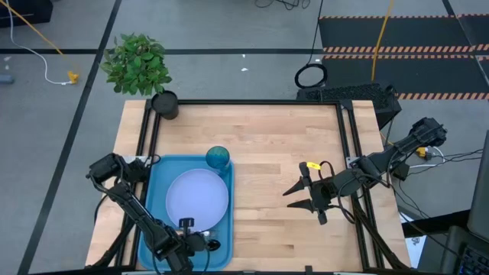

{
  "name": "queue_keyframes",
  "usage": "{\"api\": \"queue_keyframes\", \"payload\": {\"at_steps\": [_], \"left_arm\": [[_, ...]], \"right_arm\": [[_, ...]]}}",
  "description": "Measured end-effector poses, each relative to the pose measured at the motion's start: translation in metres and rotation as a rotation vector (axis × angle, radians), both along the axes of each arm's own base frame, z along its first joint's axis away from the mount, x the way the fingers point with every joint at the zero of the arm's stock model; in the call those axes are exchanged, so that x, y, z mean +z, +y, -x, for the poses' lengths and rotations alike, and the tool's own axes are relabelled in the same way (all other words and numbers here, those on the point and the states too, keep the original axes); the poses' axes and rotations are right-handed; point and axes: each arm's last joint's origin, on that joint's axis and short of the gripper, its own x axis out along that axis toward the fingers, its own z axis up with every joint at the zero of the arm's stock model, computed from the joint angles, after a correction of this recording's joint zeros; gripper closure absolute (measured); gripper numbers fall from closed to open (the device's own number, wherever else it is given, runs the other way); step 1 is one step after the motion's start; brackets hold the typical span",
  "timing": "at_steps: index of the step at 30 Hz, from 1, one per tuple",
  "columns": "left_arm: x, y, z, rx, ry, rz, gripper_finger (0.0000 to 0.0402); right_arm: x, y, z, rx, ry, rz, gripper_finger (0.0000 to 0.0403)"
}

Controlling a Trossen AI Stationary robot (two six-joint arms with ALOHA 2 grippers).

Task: Pick and place plate/cup/fork/spoon on tray
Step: Put the blue spoon to the right of the yellow fork on the blue tray

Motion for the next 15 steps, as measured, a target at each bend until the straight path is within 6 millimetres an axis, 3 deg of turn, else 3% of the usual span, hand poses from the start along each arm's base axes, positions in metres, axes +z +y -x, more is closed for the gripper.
{"api": "queue_keyframes", "payload": {"at_steps": [15], "left_arm": [[0.0001, -0.0026, 0.0033, -0.041, -0.031, -0.033, 0.0368]], "right_arm": [[0.0, 0.0001, 0.0, 0.003, 0.001, 0.0, 0.0243]]}}
